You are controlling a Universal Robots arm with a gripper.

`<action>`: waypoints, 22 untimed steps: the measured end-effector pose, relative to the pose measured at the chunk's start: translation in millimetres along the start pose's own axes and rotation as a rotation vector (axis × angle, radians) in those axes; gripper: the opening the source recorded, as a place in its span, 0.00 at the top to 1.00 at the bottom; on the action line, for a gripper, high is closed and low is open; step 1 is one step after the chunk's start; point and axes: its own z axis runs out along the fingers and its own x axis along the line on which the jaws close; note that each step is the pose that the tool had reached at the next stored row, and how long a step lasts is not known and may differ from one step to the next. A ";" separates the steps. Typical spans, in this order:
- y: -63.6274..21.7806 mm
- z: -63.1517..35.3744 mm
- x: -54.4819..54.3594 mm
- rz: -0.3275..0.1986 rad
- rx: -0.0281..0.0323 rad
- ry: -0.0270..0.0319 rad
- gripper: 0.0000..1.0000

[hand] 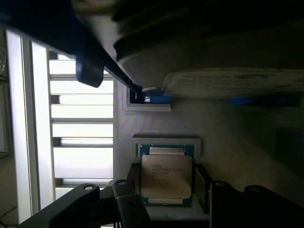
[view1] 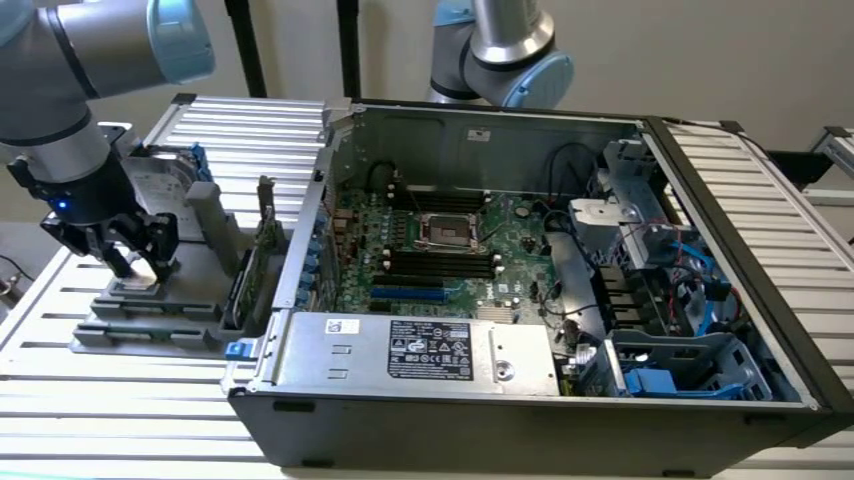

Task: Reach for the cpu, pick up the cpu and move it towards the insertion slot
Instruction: 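Pick up the cpu and move it towards the insertion slot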

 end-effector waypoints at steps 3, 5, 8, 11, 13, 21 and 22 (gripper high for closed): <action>0.0 0.0 0.0 0.000 0.0000 0.0000 0.44; 0.0 0.0 0.0 0.000 0.0000 0.0000 0.44; 0.0 0.0 0.0 0.000 0.0000 0.0000 0.44; 0.0 0.0 0.0 0.000 0.0000 -0.0001 0.44; 0.0 0.0 0.0 0.000 0.0000 -0.0001 0.42; 0.0 0.7 0.0 0.000 0.0000 0.0000 0.35; 0.0 1.0 0.0 0.000 0.0000 -0.0001 0.35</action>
